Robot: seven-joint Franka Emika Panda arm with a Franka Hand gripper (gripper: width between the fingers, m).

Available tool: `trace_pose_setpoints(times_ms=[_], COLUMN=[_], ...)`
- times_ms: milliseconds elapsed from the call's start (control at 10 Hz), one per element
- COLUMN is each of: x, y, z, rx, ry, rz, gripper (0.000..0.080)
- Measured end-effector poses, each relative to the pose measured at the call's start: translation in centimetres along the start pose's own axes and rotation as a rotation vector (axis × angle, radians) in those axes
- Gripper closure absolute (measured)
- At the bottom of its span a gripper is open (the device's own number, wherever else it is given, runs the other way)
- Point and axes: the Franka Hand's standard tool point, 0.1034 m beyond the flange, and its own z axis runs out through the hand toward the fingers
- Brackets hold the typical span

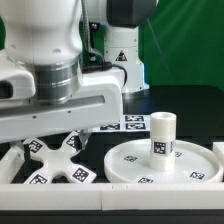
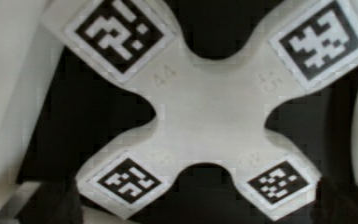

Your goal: Assemble round table

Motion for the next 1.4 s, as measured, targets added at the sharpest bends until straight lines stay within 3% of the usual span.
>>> trace_pose_setpoints(times_ms=[600, 800, 1200, 1400], x=[-0.6, -0.7, -0.7, -1.5], y=[-0.2, -0.6, -0.6, -0.4], z=[0.7, 1.5, 1.4, 1.7], rx=[0.005, 0.022, 0.021, 0.020], ry=[-0.017, -0.022, -0.022, -0.032], rz=[0.034, 0.041, 0.037, 0.041], gripper=[0.0151, 0.0151, 0.0151, 0.0151])
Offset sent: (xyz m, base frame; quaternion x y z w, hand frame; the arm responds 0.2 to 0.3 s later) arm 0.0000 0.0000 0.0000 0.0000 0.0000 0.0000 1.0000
